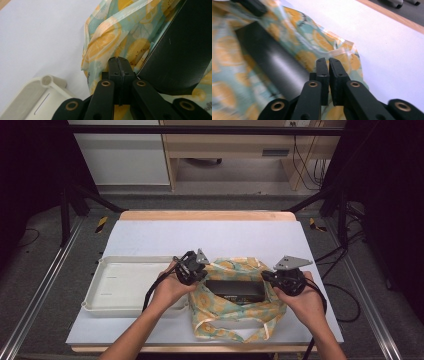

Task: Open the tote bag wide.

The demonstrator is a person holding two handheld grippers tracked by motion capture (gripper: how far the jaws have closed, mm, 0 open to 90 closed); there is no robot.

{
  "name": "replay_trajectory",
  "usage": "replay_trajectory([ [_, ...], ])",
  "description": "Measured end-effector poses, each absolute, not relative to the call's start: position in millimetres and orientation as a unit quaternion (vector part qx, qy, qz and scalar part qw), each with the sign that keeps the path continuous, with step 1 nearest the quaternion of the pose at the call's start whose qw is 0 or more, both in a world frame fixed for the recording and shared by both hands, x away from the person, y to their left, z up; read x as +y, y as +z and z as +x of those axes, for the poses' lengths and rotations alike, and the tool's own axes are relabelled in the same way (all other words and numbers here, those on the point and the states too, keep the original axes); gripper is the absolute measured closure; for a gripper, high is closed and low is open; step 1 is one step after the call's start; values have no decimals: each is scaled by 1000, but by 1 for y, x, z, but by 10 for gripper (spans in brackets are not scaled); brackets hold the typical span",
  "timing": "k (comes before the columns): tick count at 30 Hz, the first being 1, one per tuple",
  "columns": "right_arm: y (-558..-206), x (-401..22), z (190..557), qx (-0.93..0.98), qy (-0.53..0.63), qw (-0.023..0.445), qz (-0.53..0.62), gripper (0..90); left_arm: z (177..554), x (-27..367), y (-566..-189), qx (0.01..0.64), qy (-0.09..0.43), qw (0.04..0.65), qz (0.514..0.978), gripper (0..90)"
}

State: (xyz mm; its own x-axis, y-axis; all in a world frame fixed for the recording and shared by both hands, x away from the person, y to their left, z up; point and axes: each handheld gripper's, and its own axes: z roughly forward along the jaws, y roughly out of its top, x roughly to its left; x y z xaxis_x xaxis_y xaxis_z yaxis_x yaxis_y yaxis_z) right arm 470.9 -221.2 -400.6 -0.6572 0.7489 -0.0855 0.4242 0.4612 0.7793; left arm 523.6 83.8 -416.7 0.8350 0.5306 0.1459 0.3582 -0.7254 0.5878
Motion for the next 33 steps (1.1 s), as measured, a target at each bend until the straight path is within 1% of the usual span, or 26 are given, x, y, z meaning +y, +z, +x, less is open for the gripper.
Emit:
replay_trajectory([
  [2,-409,-221,481,828,373,212,361,900,525,83,-418,243,154,278,916,900],
  [6,-430,-228,496,826,363,201,382,900,528,82,-421,244,150,274,918,900],
  [13,-455,-237,504,820,359,177,410,900,534,81,-427,248,145,267,920,900],
  [18,-462,-238,505,819,355,163,420,900,535,80,-430,248,144,261,922,900],
  [29,-470,-240,508,827,334,154,424,900,538,83,-441,248,128,249,927,900],
  [33,-468,-241,507,825,337,156,425,900,537,83,-442,250,130,251,926,900],
])
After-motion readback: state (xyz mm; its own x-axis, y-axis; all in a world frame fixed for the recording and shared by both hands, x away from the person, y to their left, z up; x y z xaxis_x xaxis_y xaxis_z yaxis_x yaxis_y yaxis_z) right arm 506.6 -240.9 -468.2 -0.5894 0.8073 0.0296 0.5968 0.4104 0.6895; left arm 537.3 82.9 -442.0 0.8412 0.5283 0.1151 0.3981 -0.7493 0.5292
